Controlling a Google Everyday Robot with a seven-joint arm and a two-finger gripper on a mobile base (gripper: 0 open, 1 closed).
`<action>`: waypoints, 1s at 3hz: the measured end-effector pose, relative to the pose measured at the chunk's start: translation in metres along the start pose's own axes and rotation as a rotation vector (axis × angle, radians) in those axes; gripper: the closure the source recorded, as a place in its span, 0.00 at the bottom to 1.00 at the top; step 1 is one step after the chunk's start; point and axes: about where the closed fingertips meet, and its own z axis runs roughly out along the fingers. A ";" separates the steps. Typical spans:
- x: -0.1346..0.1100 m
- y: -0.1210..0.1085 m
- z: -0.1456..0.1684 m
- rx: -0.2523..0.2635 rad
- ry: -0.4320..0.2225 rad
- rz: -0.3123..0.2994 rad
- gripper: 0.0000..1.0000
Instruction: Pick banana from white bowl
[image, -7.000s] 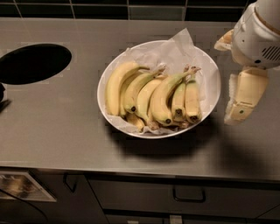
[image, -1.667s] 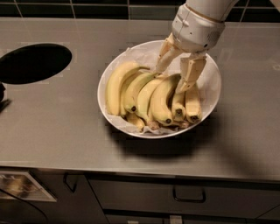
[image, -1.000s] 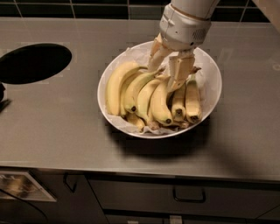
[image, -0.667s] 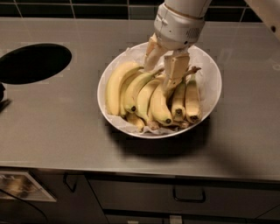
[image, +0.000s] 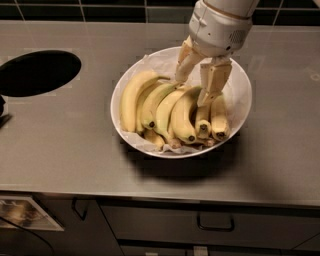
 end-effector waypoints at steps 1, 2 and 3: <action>0.004 0.013 -0.007 0.007 0.000 0.007 0.46; 0.006 0.012 -0.007 0.007 -0.006 -0.006 0.46; 0.008 0.008 -0.003 0.001 -0.016 -0.022 0.46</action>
Offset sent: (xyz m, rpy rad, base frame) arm -0.0501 -0.0409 0.0005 -0.0768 0.1584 0.0554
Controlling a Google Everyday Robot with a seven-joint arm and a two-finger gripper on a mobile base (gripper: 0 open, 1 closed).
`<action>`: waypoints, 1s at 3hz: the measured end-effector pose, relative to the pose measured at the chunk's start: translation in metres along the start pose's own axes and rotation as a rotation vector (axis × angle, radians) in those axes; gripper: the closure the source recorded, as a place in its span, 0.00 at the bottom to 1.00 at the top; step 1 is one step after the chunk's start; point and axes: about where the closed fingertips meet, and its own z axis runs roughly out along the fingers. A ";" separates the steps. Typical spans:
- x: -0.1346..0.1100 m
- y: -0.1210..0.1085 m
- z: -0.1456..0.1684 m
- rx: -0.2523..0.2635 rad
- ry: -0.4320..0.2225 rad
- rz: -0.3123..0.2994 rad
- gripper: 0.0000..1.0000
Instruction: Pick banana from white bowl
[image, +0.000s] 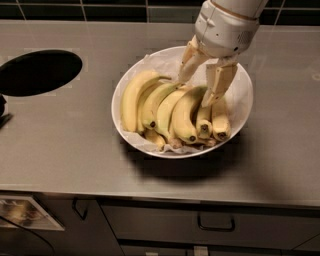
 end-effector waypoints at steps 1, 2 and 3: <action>0.002 -0.003 0.004 -0.007 -0.008 -0.013 0.47; 0.003 -0.003 0.008 -0.017 -0.013 -0.020 0.53; 0.003 -0.003 0.008 -0.019 -0.014 -0.022 0.53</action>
Offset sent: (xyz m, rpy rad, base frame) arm -0.0379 -0.0236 -0.0116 -0.0803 0.1814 0.0668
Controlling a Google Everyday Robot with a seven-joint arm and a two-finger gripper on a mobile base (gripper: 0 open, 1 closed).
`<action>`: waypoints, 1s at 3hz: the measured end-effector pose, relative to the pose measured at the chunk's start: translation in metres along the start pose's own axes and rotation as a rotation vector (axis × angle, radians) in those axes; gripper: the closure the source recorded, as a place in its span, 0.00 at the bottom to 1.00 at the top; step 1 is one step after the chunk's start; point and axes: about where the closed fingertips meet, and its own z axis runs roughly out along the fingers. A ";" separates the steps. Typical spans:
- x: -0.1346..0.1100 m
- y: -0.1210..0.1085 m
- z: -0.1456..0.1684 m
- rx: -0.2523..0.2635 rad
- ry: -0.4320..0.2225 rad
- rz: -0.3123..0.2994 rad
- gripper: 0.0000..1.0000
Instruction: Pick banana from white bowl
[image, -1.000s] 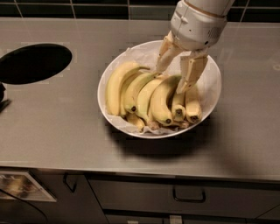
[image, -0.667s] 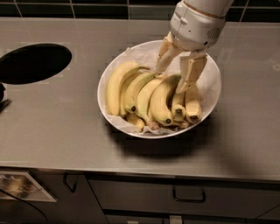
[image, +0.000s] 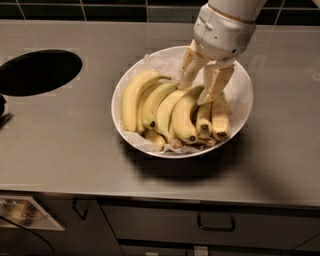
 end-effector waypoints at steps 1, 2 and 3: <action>0.000 0.000 0.000 0.000 0.000 0.000 0.50; 0.000 0.000 0.000 0.000 0.000 0.000 0.51; 0.000 0.000 0.000 0.000 0.000 0.000 0.51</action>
Offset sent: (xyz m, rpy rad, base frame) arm -0.0291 -0.0120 -0.0045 -0.0959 0.1749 0.0818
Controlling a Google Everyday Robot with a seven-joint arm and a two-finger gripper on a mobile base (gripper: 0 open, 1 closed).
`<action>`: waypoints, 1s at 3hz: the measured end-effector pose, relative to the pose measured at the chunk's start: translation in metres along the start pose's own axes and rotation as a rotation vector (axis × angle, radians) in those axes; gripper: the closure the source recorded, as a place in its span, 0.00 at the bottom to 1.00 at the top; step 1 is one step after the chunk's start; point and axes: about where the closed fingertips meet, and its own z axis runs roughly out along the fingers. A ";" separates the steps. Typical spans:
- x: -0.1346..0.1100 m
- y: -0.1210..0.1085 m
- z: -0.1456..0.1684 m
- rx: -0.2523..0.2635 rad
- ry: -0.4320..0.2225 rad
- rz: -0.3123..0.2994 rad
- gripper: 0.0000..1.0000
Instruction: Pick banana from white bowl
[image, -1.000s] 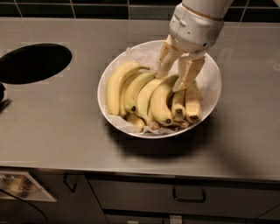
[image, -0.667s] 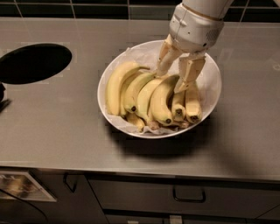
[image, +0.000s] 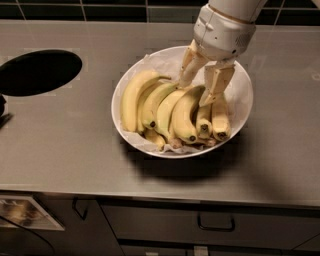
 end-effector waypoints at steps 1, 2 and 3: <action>0.000 0.000 0.000 0.000 0.000 0.000 0.51; 0.000 0.000 0.000 0.000 0.000 0.000 0.51; 0.000 0.000 0.000 0.000 0.000 0.000 0.52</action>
Offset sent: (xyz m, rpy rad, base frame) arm -0.0173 -0.0069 -0.0056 -0.1035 0.1784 0.1200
